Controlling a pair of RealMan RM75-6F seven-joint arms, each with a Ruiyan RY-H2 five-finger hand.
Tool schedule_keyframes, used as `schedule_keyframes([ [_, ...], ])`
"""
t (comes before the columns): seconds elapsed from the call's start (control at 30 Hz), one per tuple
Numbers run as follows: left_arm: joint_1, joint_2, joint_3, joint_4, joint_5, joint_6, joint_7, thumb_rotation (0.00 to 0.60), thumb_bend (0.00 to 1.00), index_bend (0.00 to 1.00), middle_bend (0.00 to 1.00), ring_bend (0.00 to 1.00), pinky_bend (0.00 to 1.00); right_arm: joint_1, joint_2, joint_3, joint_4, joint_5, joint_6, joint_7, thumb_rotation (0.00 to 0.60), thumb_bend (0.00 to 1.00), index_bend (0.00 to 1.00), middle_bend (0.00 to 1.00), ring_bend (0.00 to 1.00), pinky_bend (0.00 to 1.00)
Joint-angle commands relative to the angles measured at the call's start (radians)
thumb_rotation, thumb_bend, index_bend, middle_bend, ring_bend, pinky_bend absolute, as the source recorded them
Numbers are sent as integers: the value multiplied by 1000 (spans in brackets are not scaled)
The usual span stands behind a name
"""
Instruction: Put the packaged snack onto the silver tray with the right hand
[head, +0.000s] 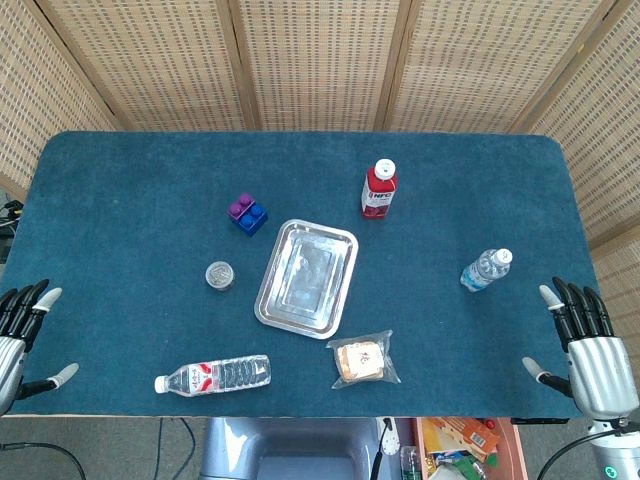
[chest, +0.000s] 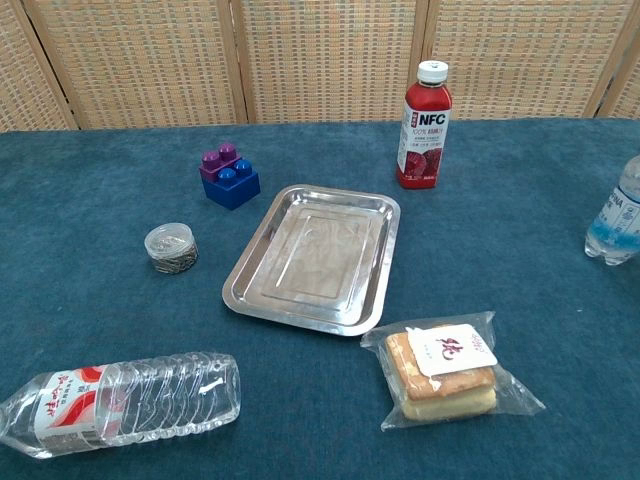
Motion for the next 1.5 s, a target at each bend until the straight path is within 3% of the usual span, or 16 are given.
schedule_keyframes([
  [0.03,0,-1,1,1,0,-1,1,600,0,0,0,0,0,3,0,-2,-2,1,-8,-7,600,0,0,0,0,0],
  [0.17,0,-3,-2,-1,-3,-1,1,600,0,0,0,0,0,17,0,-13,-4,-12,-42,-25,600,0,0,0,0,0],
  [0.27,-1,-3,-6,-2,-11,-3,4,600,0,0,0,0,0,64,25,-44,-17,-45,-144,-32,600,0,0,0,0,0],
  [0.43,-13,-8,-17,-8,-38,-28,19,600,0,0,0,0,0,227,88,-93,-35,-182,-367,71,600,0,0,0,0,0],
  [0.67,-26,-15,-31,-11,-77,-57,36,600,0,0,0,0,0,375,75,-76,-90,-223,-569,3,600,0,0,0,0,0],
  [0.8,-34,-18,-35,-12,-94,-76,45,600,0,0,0,0,0,449,26,-52,-129,-167,-725,-104,600,0,0,0,0,0],
  [0.87,-39,-20,-38,-10,-104,-86,47,600,0,0,0,0,0,494,-37,-16,-140,-84,-824,-181,600,0,0,0,0,0],
  [1.1,-45,-14,-45,-9,-123,-98,30,600,0,0,0,0,0,563,-176,34,-115,144,-965,-383,600,0,0,9,0,37],
  [1.2,-45,-10,-46,-7,-128,-99,20,600,0,0,0,0,0,578,-228,31,-91,221,-976,-467,600,0,17,72,7,90],
  [1.3,-46,-7,-48,-6,-133,-101,11,600,0,0,0,0,0,588,-263,19,-75,268,-973,-521,600,0,90,191,85,165],
  [1.4,-48,-6,-48,-4,-134,-104,7,600,0,0,0,0,0,596,-295,7,-59,291,-957,-547,600,7,244,326,233,281],
  [1.5,-48,-5,-48,-5,-138,-106,5,600,0,0,0,0,0,595,-327,-1,-36,271,-919,-527,600,118,443,505,402,361],
])
